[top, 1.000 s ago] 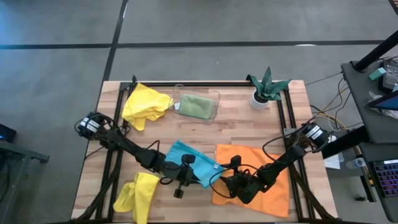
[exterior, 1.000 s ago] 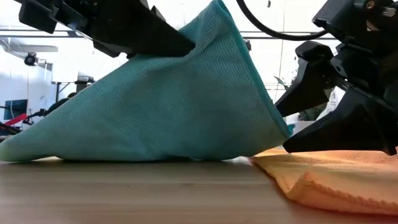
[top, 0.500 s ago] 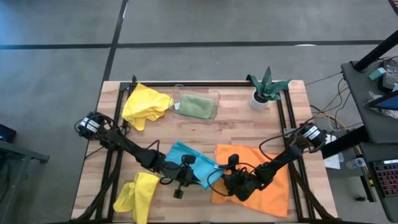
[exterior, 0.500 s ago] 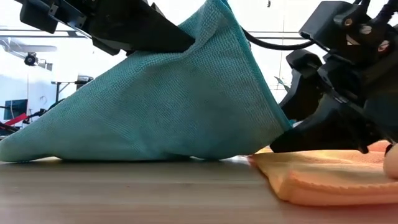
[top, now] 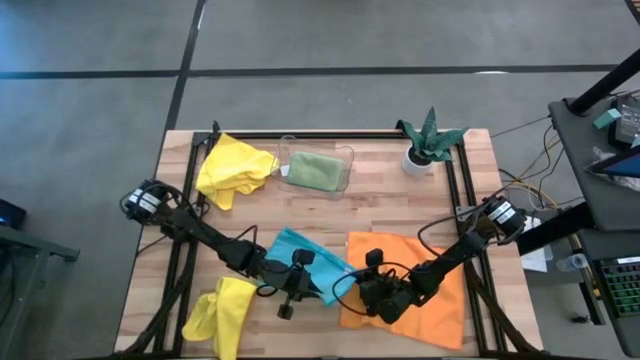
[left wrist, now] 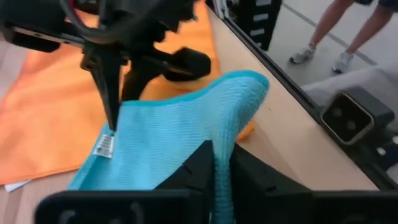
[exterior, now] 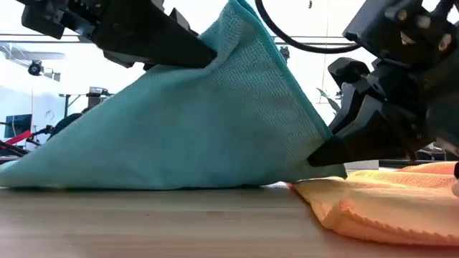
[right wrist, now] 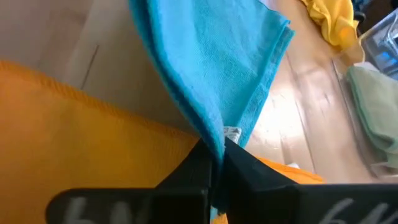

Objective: Fold microfiber towels
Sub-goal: Fold the blue towel

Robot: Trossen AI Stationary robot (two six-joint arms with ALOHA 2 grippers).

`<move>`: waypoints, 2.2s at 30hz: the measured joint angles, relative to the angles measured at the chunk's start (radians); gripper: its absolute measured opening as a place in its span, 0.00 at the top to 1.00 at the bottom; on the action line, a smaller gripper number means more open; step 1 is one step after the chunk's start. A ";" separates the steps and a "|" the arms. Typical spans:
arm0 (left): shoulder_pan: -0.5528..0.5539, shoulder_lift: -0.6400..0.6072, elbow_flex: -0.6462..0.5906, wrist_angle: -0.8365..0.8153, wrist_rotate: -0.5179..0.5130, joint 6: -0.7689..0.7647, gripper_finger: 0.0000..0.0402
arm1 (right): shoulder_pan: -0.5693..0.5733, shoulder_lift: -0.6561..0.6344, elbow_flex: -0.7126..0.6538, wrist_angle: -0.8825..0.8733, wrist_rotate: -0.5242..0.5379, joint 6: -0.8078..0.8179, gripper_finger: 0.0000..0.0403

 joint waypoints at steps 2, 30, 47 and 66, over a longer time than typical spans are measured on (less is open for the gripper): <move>-0.005 0.000 0.000 -0.009 0.004 0.007 0.87 | -0.004 -0.001 0.001 0.000 -0.002 0.031 0.98; -0.060 0.028 0.006 -0.083 -0.314 -0.106 0.41 | -0.061 -0.083 0.004 0.007 -0.056 -0.027 0.98; -0.131 0.123 0.150 -0.079 -0.318 -0.039 0.41 | -0.124 -0.091 0.005 0.008 -0.058 0.105 0.98; -0.153 0.429 0.443 -0.296 -0.506 0.061 0.41 | -0.140 -0.091 0.005 -0.008 -0.076 0.142 0.98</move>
